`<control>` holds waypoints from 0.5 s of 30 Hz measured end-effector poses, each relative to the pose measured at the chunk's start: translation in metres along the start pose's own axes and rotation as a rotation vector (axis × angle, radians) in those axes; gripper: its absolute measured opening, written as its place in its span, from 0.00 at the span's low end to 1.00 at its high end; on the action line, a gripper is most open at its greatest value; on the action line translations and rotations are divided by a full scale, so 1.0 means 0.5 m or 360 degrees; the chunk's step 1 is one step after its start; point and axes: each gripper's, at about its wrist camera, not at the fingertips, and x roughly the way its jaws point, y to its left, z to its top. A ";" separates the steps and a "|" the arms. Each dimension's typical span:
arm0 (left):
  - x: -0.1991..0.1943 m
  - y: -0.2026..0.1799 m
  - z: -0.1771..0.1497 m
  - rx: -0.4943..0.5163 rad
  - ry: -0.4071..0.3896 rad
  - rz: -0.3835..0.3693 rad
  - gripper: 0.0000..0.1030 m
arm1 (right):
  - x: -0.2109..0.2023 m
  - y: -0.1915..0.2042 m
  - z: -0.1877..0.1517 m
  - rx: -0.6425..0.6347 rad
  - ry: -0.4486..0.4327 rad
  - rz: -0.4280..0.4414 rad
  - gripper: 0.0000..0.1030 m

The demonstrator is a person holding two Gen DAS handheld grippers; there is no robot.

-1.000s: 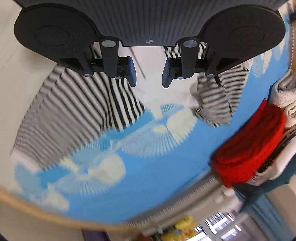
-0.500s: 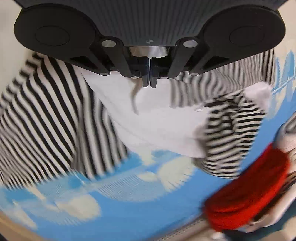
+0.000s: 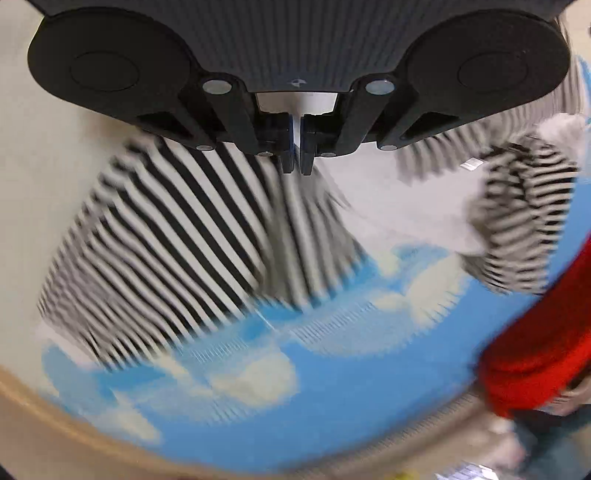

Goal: Fold small clothes

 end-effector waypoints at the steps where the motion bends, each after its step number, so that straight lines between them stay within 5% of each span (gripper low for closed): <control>1: 0.008 -0.008 -0.008 0.0015 0.0027 -0.0033 0.31 | -0.006 0.009 -0.001 -0.0026 -0.0022 0.0067 0.07; 4: 0.041 -0.022 -0.038 0.0051 0.0123 -0.0107 0.31 | 0.030 0.020 -0.010 -0.0048 0.0202 0.0288 0.30; 7: 0.096 -0.015 -0.077 0.0144 0.0307 0.0012 0.36 | 0.084 0.016 -0.038 -0.0042 0.0455 0.0168 0.36; 9: 0.099 -0.004 -0.084 0.0156 0.0296 0.0008 0.41 | 0.073 0.015 -0.030 0.0001 0.0416 0.0184 0.37; 13: 0.051 -0.053 -0.084 0.0385 0.0059 0.0324 0.33 | 0.034 -0.001 0.019 -0.0011 0.0172 0.0146 0.41; 15: 0.042 -0.063 -0.081 0.0381 0.0056 0.0218 0.32 | 0.025 -0.031 0.035 0.0056 0.0114 0.0122 0.42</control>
